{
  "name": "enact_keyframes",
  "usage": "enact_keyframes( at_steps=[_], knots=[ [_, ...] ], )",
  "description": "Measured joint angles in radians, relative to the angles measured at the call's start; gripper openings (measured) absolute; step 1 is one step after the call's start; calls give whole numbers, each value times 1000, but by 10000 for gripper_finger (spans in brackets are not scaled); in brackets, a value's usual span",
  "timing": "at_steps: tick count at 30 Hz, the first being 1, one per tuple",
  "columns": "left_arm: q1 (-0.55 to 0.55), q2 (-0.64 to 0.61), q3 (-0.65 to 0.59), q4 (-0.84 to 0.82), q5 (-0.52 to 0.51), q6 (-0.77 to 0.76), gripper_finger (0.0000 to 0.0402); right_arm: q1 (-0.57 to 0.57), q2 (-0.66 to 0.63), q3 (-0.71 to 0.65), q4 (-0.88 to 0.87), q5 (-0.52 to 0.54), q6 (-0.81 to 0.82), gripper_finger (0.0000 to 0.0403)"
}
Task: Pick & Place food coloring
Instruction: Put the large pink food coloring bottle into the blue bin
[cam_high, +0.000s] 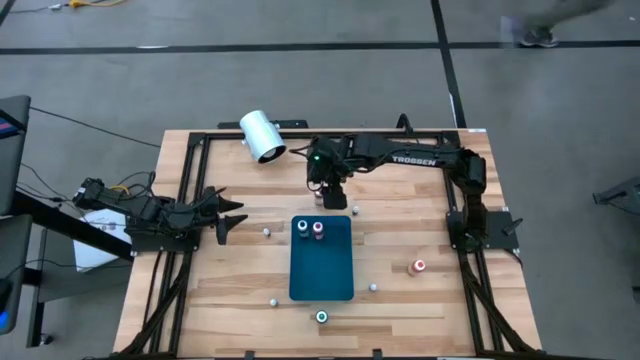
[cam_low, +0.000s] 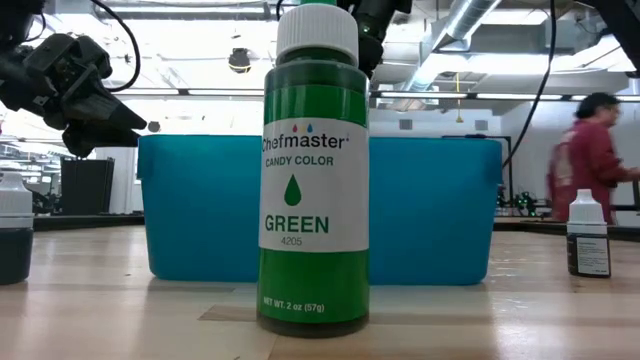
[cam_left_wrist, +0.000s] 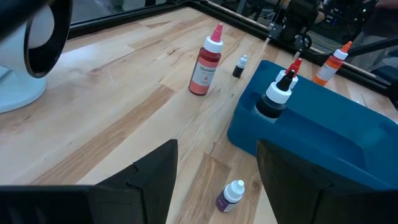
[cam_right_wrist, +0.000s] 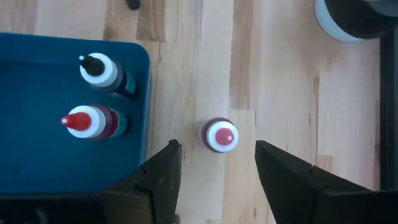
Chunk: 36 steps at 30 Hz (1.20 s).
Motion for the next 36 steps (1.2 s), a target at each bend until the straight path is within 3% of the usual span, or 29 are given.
enact_keyframes(
  at_steps=[36],
  knots=[
    [0, 0, 0, 0, 0, -25, 209, -35, 116, -38, 68, -49, -8, 200]
  ],
)
